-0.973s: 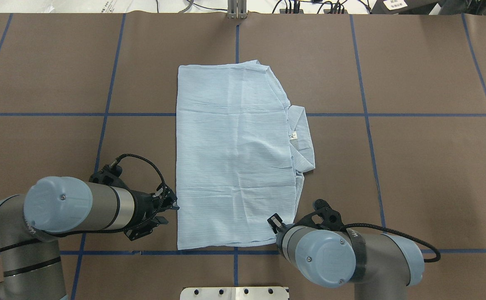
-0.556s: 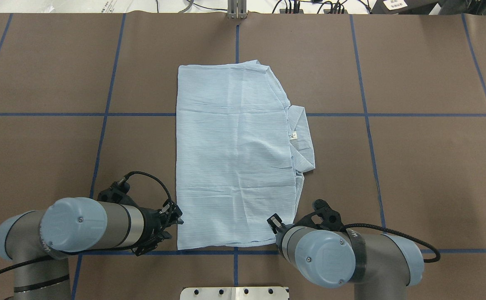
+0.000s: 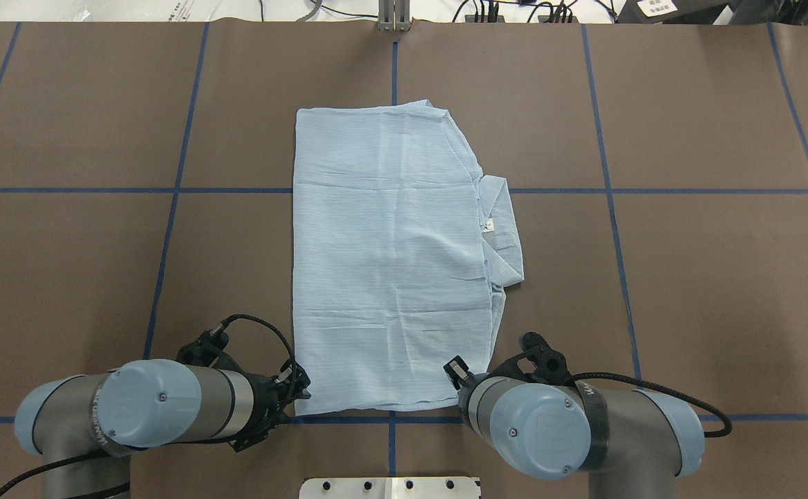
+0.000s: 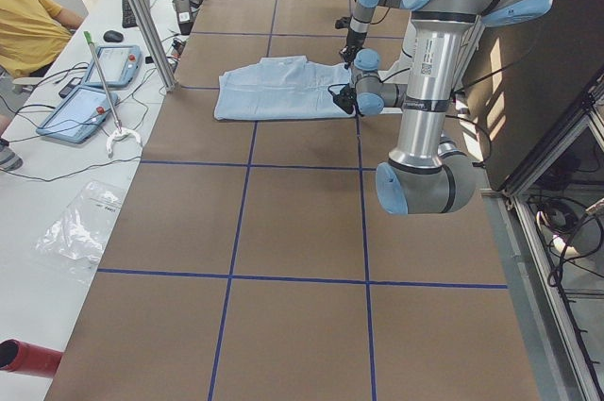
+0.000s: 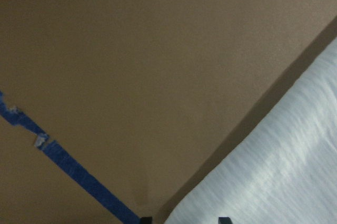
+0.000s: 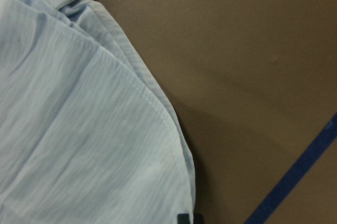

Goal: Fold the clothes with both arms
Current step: 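Move the left gripper down to the near shirt edge beside the right gripper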

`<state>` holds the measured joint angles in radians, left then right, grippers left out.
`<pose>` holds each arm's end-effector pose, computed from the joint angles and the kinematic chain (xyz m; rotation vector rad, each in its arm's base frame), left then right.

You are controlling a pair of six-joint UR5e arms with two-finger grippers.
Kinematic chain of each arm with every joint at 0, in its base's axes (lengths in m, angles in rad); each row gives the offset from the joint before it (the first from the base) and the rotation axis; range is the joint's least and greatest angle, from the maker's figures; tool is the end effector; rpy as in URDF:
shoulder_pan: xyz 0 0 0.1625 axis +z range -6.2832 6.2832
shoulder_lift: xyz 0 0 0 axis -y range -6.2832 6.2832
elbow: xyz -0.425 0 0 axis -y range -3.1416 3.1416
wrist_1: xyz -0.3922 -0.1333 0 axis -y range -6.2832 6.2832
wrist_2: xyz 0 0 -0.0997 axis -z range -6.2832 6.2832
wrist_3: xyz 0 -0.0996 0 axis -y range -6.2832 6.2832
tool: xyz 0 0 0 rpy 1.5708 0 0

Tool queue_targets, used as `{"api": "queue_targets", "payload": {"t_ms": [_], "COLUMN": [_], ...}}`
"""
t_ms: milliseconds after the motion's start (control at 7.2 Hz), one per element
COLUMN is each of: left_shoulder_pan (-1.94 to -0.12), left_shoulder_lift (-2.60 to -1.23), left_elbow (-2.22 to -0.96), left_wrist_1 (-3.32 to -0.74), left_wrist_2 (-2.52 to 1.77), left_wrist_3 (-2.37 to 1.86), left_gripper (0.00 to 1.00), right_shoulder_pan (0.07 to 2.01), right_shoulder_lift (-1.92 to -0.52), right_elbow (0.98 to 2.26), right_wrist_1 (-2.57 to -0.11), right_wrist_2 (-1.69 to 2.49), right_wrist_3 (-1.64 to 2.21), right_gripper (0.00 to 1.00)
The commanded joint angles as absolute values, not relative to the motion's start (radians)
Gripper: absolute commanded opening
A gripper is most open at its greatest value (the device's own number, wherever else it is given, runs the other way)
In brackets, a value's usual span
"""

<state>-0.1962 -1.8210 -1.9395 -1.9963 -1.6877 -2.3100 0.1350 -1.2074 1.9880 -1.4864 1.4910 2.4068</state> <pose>0.5258 -0.2286 0.3102 -0.3932 1.0052 -0.7851 -0.5458 -0.2167 0.2723 -0.2360 -0.8721 0.9417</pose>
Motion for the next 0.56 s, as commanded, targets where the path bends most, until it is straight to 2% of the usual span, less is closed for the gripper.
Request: {"api": "queue_targets", "payload": {"t_ms": [0,417], "left_shoulder_pan": [-0.176,-0.178], "left_shoulder_lift": [-1.839,-1.845], "left_elbow": [-1.924,-1.919], "left_wrist_1": [-1.997,-1.996], "left_wrist_2": [-1.68,-1.678], "left_wrist_3": [-2.31,-2.307], "left_gripper": [0.52,0.52], "right_shoulder_pan": [0.135,0.133], "right_shoulder_lift": [-1.21,-1.207], "right_elbow": [1.988,1.99], "right_wrist_1": [-1.486,-1.486], "right_wrist_2": [1.491,1.491], "right_wrist_3": [2.407,2.407], "right_gripper": [0.0,0.0]}}
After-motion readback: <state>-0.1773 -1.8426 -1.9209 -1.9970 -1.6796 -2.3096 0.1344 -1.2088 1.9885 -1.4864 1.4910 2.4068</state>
